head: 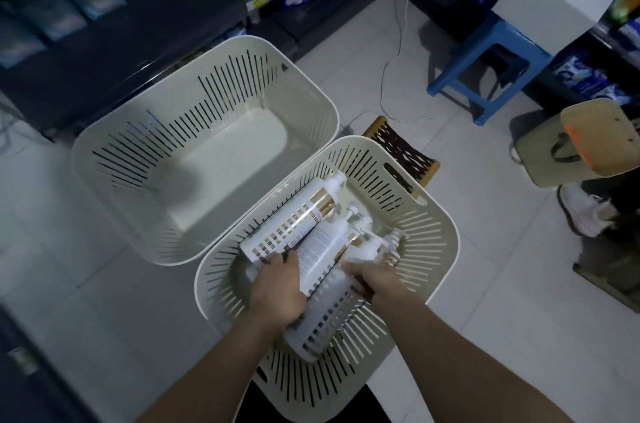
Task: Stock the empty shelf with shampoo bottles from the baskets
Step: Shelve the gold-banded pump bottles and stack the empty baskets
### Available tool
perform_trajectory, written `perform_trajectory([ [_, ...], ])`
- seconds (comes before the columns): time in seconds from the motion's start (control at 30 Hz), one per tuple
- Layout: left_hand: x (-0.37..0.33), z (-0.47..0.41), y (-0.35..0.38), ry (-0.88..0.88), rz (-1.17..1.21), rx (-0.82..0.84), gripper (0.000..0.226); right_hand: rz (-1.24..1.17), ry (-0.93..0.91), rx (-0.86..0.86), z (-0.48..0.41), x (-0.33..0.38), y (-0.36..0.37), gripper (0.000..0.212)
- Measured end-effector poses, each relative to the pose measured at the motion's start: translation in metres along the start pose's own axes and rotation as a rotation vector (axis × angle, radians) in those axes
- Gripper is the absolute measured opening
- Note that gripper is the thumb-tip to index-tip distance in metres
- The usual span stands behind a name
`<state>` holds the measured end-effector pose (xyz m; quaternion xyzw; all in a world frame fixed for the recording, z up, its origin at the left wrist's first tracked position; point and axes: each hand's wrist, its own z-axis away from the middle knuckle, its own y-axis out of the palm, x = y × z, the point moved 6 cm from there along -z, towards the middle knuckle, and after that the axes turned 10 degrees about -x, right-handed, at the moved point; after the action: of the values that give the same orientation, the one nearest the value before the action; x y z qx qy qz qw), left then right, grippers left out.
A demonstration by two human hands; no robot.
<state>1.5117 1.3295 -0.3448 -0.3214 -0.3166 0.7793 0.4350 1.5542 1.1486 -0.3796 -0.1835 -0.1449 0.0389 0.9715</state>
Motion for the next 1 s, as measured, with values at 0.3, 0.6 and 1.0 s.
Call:
perform_trajectory([
  [0.3,0.016,0.004,0.016,-0.274,0.689,0.287,0.099,0.016,-0.098,0.040,-0.016,-0.017,0.005,0.102],
  [0.6,0.015,0.018,0.001,-0.444,0.999,0.372,0.028,-0.029,-0.030,0.152,0.008,-0.005,-0.001,0.042],
  [1.0,-0.011,0.043,-0.006,-0.427,1.310,0.284,0.036,-0.202,-0.269,0.152,0.015,0.008,-0.013,0.093],
])
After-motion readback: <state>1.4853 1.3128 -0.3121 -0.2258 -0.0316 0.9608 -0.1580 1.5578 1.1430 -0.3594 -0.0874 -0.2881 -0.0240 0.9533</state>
